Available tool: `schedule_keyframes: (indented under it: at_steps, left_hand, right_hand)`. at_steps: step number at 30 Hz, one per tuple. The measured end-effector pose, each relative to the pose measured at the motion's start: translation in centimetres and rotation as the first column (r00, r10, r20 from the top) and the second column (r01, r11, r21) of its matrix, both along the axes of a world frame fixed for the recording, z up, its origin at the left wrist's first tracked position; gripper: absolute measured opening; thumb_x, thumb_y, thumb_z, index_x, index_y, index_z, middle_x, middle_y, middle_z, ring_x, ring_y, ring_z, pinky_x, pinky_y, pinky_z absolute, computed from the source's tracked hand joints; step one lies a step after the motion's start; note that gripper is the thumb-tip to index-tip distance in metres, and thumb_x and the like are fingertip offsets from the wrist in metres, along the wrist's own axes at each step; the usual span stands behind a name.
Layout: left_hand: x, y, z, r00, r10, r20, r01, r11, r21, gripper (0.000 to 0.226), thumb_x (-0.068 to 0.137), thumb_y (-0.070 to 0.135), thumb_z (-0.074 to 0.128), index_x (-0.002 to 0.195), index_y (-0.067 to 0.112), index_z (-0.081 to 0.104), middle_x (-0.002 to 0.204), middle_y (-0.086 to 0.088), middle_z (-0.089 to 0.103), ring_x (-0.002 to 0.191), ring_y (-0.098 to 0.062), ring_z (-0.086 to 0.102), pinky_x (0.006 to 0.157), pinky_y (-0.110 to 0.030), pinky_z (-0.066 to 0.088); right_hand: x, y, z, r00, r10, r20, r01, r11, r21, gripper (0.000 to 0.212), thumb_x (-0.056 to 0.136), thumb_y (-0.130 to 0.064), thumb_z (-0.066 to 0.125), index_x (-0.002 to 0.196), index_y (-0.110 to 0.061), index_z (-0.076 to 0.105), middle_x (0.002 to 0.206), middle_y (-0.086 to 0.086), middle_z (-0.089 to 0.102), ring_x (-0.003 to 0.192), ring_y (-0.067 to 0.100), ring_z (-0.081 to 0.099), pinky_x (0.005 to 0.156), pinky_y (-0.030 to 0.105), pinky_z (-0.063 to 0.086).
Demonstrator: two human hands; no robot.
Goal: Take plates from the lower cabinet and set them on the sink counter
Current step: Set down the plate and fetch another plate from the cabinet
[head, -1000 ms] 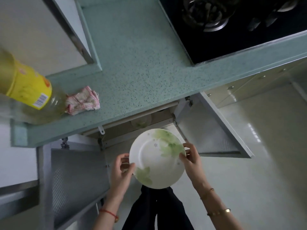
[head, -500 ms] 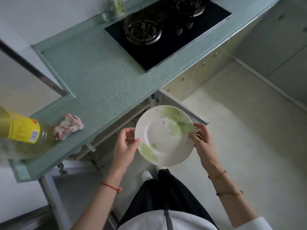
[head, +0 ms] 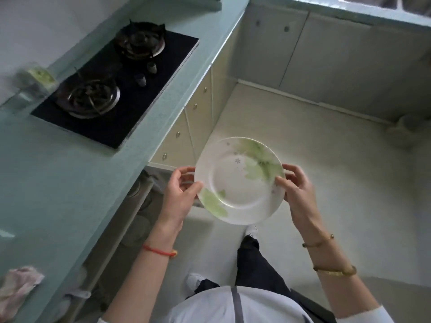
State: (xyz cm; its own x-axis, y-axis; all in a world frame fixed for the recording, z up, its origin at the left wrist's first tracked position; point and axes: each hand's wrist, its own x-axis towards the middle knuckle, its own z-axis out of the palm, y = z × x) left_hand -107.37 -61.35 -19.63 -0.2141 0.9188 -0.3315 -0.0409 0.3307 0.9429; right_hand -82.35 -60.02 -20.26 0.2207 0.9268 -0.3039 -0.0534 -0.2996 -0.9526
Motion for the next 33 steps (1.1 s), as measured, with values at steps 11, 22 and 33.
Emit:
schedule_keyframes:
  at_steps: [11, 22, 33]
  left_hand:
    - [12.7, 14.8, 0.4, 0.999, -0.036, 0.032, 0.034, 0.998, 0.05, 0.031, 0.084, 0.0, 0.067, 0.106, 0.021, 0.065, 0.107, -0.007, 0.07, 0.086, -0.016, 0.064, 0.06, -0.018, 0.053]
    - [19.0, 28.3, 1.6, 0.992, -0.119, 0.033, 0.116, 0.99, 0.083, 0.029, 0.084, 0.001, 0.068, 0.107, 0.019, 0.065, 0.112, -0.011, 0.068, 0.094, -0.019, 0.064, 0.069, -0.025, 0.055]
    - [21.0, 47.4, 1.5, 0.981, -0.193, 0.017, 0.191, 0.977, 0.094, 0.03, 0.086, 0.001, 0.068, 0.105, 0.023, 0.067, 0.112, -0.011, 0.069, 0.104, -0.023, 0.064, 0.076, -0.031, 0.056]
  right_hand:
    - [12.7, 12.3, 2.0, 0.995, -0.079, 0.059, 0.075, 0.994, 0.08, 0.024, 0.082, -0.009, 0.063, 0.1, -0.024, 0.066, 0.081, 0.0, 0.063, 0.076, 0.019, 0.059, 0.073, 0.038, 0.05]
    - [19.1, 24.2, 2.1, 0.984, -0.172, 0.042, 0.167, 0.981, 0.103, 0.024, 0.086, -0.003, 0.062, 0.099, -0.023, 0.066, 0.081, -0.003, 0.062, 0.071, 0.012, 0.059, 0.066, 0.03, 0.05]
    - [21.4, 41.5, 2.7, 0.972, -0.232, 0.034, 0.226, 0.966, 0.125, 0.022, 0.086, -0.001, 0.062, 0.1, -0.018, 0.066, 0.082, -0.004, 0.064, 0.067, 0.005, 0.059, 0.057, 0.019, 0.047]
